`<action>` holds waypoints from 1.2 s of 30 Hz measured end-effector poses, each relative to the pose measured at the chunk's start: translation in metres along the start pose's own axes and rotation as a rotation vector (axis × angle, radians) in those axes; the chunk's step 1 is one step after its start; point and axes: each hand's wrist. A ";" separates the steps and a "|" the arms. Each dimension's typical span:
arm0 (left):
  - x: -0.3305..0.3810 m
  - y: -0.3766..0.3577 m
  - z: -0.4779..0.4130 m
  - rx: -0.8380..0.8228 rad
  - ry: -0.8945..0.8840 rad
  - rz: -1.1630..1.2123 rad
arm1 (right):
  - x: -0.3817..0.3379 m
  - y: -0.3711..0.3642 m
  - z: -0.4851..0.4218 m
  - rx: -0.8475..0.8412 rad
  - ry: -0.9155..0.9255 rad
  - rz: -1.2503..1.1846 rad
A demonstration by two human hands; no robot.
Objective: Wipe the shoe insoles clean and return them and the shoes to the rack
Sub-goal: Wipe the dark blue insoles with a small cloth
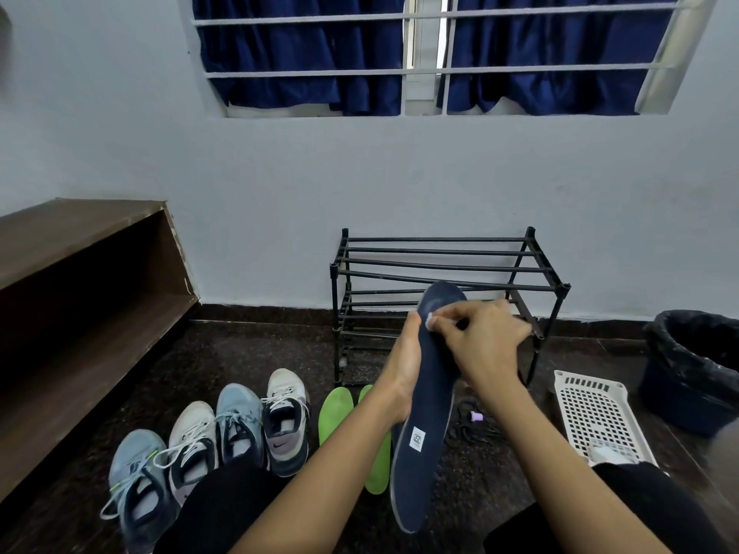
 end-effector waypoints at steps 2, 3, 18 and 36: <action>0.003 0.006 -0.002 0.023 -0.020 -0.075 | -0.003 -0.005 0.013 -0.062 0.060 0.019; 0.005 0.008 -0.002 0.023 -0.023 -0.100 | -0.003 -0.008 0.017 -0.076 0.084 0.027; 0.004 -0.001 0.005 0.019 0.018 -0.043 | -0.002 -0.002 0.006 -0.016 0.050 -0.036; 0.006 -0.004 0.011 0.033 0.029 -0.072 | -0.006 -0.002 0.000 -0.014 0.028 0.016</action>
Point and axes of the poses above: each hand's wrist, its own z-axis away from the middle knuckle, its own y-axis out of the back of the hand, x = y × z, and after that the axes turned 10 degrees about -y, right-handed
